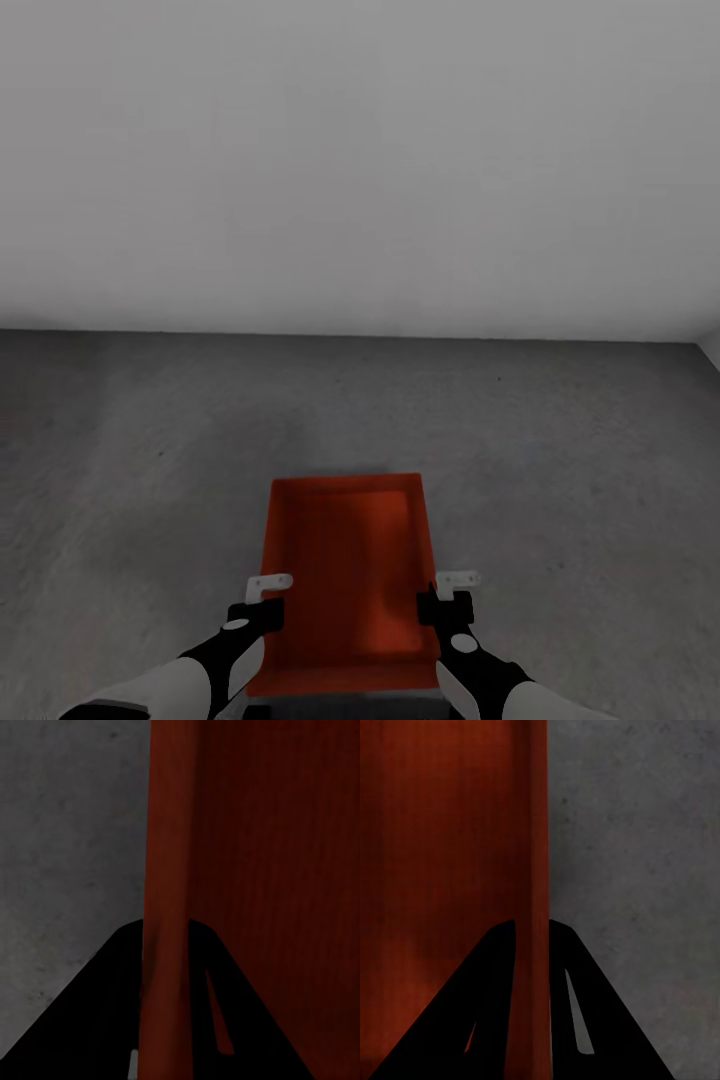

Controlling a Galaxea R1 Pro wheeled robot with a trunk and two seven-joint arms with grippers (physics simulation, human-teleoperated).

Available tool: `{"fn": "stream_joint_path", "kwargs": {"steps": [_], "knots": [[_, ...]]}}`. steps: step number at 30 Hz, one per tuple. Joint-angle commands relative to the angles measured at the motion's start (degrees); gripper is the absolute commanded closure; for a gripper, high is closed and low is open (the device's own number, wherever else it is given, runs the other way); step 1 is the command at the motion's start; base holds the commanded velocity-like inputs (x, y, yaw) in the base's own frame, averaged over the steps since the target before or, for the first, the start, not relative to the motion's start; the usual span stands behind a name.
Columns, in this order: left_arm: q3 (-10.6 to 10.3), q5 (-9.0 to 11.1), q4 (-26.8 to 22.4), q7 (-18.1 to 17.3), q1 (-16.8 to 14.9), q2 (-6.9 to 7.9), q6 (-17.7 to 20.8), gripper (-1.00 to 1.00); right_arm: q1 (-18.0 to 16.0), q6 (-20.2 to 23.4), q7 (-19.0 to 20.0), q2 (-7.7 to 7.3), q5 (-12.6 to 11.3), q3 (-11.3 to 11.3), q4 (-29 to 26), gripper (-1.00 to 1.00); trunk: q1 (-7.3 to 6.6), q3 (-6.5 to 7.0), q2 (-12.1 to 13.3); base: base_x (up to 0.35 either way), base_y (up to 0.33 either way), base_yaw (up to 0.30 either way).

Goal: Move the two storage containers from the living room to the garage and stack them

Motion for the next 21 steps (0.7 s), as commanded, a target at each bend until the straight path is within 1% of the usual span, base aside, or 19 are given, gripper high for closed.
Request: {"fn": "stream_joint_path", "kwargs": {"steps": [1,7,13,14,17,21], "knots": [[1.2,0.2,-4.9,1.5,-0.1,-0.01,-0.3,1.00,0.0,-0.6,-1.0,-0.01,-2.1,1.6,4.4,1.00,0.00,-0.12,0.0,0.000,0.000,0.063],[1.2,0.2,-5.0,1.5,-0.1,-0.01,-0.3,1.00,0.0,-0.6,-1.0,-0.02,-2.1,1.6,4.4,1.00,0.00,-0.62,0.0,0.000,0.000,0.053],[1.2,0.2,-5.0,1.5,-0.1,-0.01,-0.3,1.00,0.0,-0.6,-0.9,-0.04,-2.3,1.6,4.4,1.00,0.00,-0.74,0.0,0.000,0.000,0.007],[1.2,0.2,-5.0,1.5,-0.1,-0.01,-0.3,1.00,0.0,-0.6,-0.9,-0.04,-2.9,1.6,4.4,1.00,0.00,-0.74,0.0,0.000,0.000,0.001],[1.2,0.2,-5.0,1.5,-0.1,-0.01,-0.3,1.00,0.0,-0.6,-0.9,-0.07,-5.6,1.7,4.4,1.00,0.00,-0.75,0.0,0.000,0.000,0.000],[1.2,0.2,-5.0,1.5,-0.1,-0.01,-0.3,1.00,0.0,-0.5,-0.9,-0.08,-7.0,1.7,4.4,1.00,0.00,-0.75,0.0,0.000,0.000,0.000]]}}
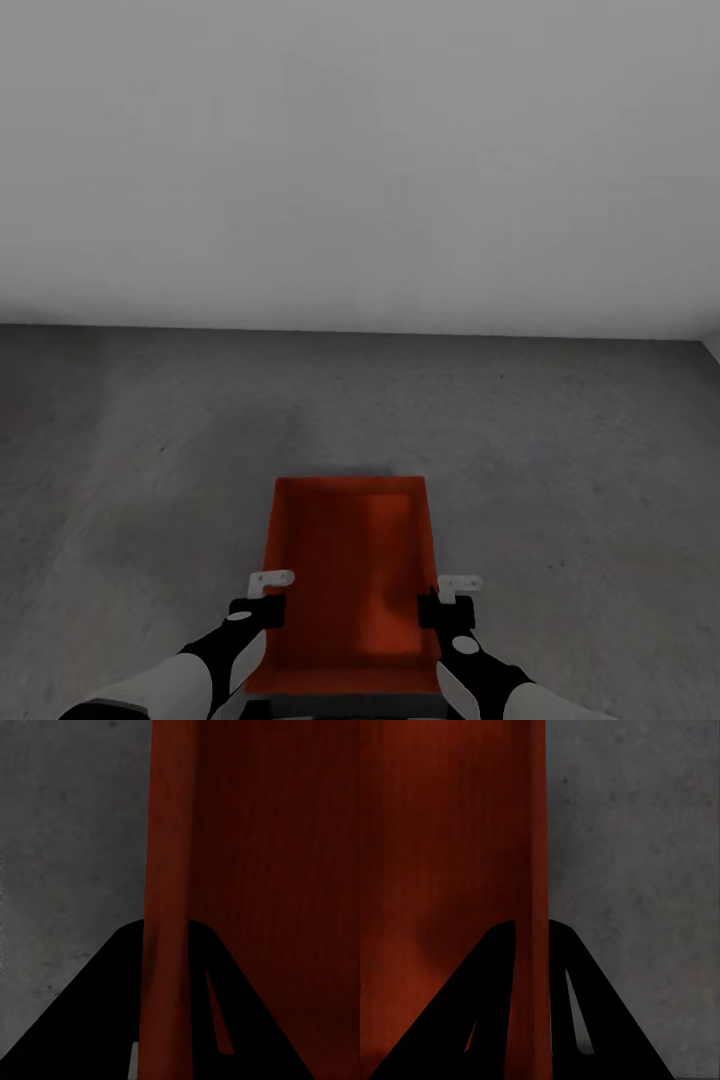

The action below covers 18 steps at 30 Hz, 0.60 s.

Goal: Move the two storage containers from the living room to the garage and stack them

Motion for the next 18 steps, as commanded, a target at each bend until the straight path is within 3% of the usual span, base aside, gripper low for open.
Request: {"fn": "stream_joint_path", "kwargs": {"steps": [1,9,18], "knots": [[3.5,-0.3,-2.7,0.7,-0.1,0.01,-4.0,1.00,0.0,-0.6,-1.3,0.02,-2.1,-0.6,4.0,1.00,0.00,-0.03,0.0,0.000,0.000,-0.010],[3.5,-0.3,-2.7,0.7,-0.1,0.01,-4.0,1.00,0.0,-0.6,-1.3,0.06,-2.3,-0.6,4.0,1.00,0.00,-0.03,0.0,0.000,0.000,-0.168],[3.5,-0.3,-2.7,0.7,-0.1,0.01,-4.0,1.00,0.0,-0.6,-1.3,0.05,-2.3,-0.6,4.0,1.00,0.00,-0.03,0.0,0.000,0.000,-0.029]]}}
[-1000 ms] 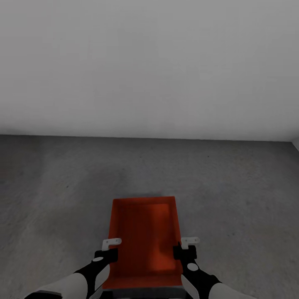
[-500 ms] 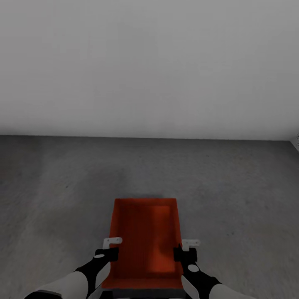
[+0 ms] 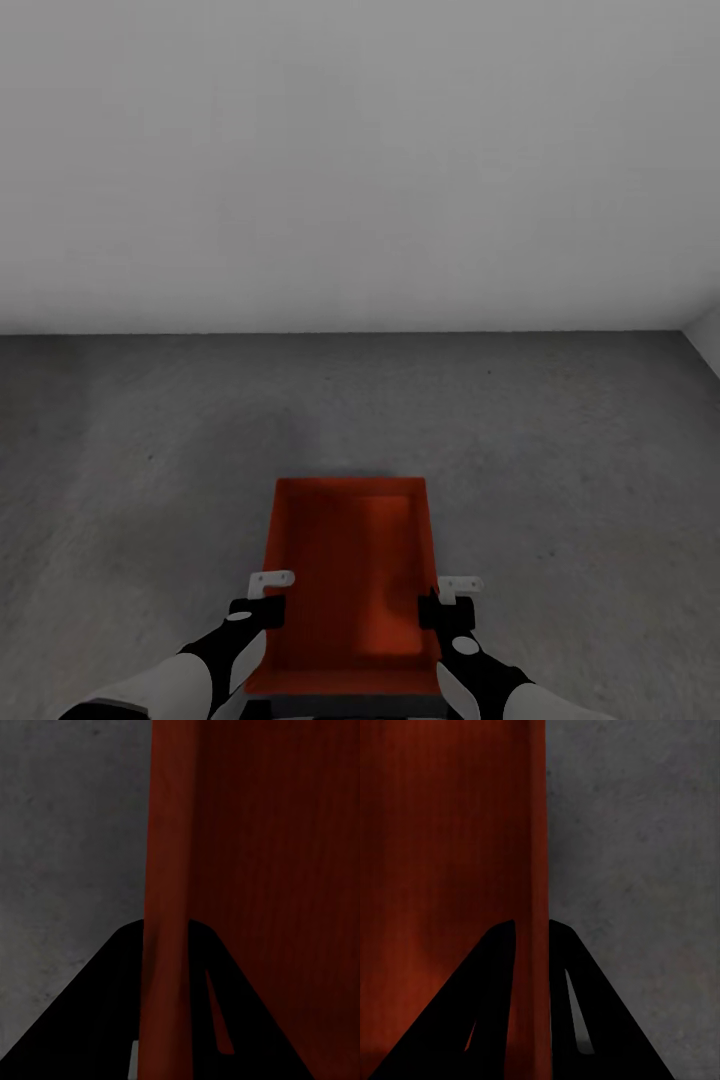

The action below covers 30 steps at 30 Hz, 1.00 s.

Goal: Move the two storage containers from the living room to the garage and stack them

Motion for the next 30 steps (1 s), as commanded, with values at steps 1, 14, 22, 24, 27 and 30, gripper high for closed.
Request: {"fn": "stream_joint_path", "kwargs": {"steps": [1,14,22,24,27,30], "knots": [[3.6,-0.3,-2.7,0.7,-0.1,0.01,-4.2,1.00,0.0,-0.6,-1.4,0.00,-1.9,-0.8,3.8,1.00,0.00,-0.03,0.0,0.000,0.000,-0.003],[3.6,-0.3,-2.7,0.7,-0.1,0.01,-4.2,1.00,0.0,-0.6,-1.4,0.00,-1.9,-0.8,3.7,1.00,2.20,-1.82,-4.0,0.000,0.000,0.000],[3.6,-0.3,-2.7,0.7,-0.1,0.01,-4.2,1.00,0.0,-0.6,-1.4,0.00,-1.9,-0.8,3.7,1.00,3.95,-3.26,-7.2,0.000,0.000,0.000],[3.6,-0.3,-2.7,0.7,-0.1,0.01,-4.2,1.00,0.0,-0.6,-1.4,0.00,-1.9,-0.8,3.7,1.00,4.39,-3.62,-8.0,0.000,0.000,0.000],[3.6,-0.3,-2.7,0.7,-0.1,0.01,-4.2,1.00,0.0,-0.6,-1.4,0.00,-1.9,-0.8,3.7,1.00,5.05,-4.16,-9.2,0.000,0.000,0.000],[3.6,-0.3,-2.7,0.7,-0.1,0.01,-4.2,1.00,0.0,-0.6,-1.3,0.00,-1.9,-0.8,3.7,1.00,5.71,-4.70,-10.4,0.000,0.000,0.000]]}}
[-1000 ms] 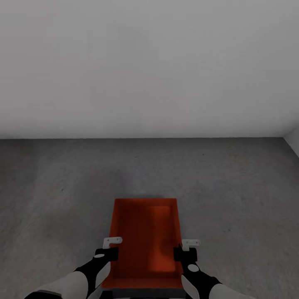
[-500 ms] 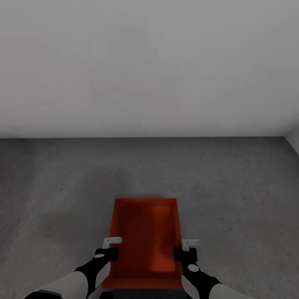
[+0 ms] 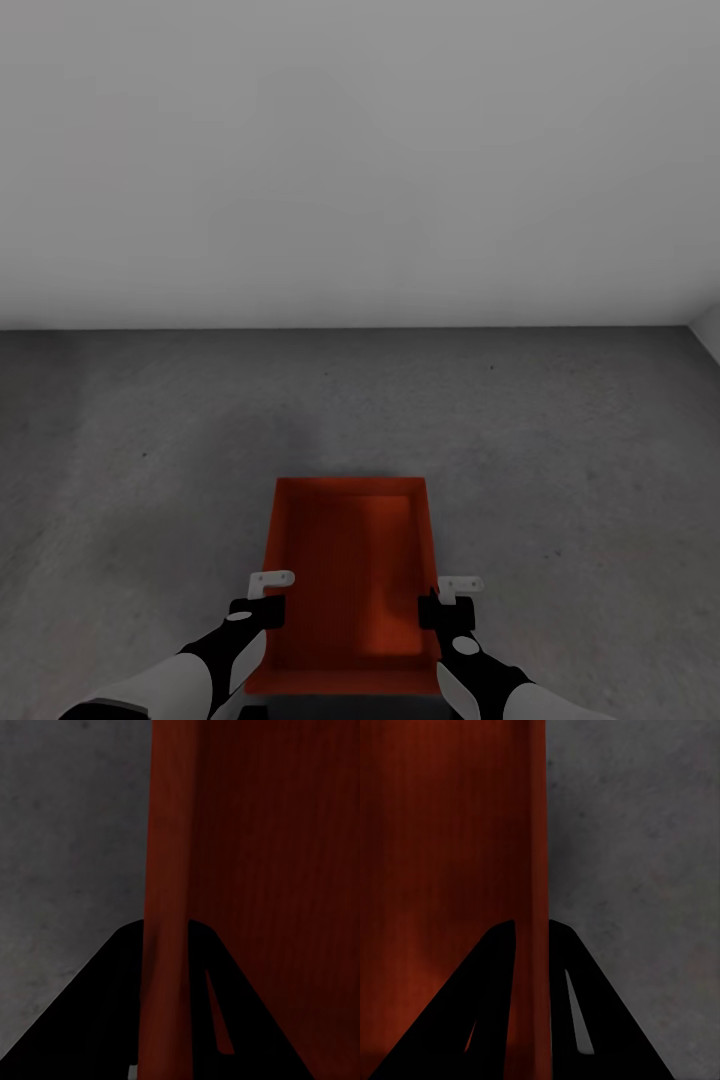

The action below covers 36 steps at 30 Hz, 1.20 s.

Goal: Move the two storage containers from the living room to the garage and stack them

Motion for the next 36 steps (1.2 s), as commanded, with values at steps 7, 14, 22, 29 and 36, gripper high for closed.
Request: {"fn": "stream_joint_path", "kwargs": {"steps": [7,14,22,29,36], "knots": [[3.6,-0.3,-2.7,0.7,-0.1,0.01,-4.2,1.00,0.0,-0.6,-1.3,0.00,-1.9,-0.8,3.7,1.00,1.54,-1.29,-2.8,0.000,0.000,0.000],[3.6,-0.3,-2.7,0.7,-0.1,0.01,-4.2,1.00,0.0,-0.6,-1.3,0.00,-1.9,-0.8,3.7,1.00,3.08,-2.55,-5.6,0.000,0.000,0.000],[3.6,-0.3,-2.7,0.7,-0.1,0.01,-4.2,1.00,0.0,-0.6,-1.3,0.00,-1.9,-0.8,3.7,1.00,4.83,-3.98,-8.9,0.000,0.000,0.000],[3.6,-0.3,-2.7,0.7,-0.1,0.01,-4.2,1.00,0.0,-0.6,-1.3,0.00,-1.9,-0.8,3.7,1.00,6.37,-5.24,-11.7,0.000,0.000,0.000],[3.6,-0.3,-2.7,0.7,-0.1,0.01,-4.2,1.00,0.0,-0.6,-1.3,0.00,-1.9,-0.8,3.7,1.00,7.91,-6.50,-14.5,0.000,0.000,0.000]]}}
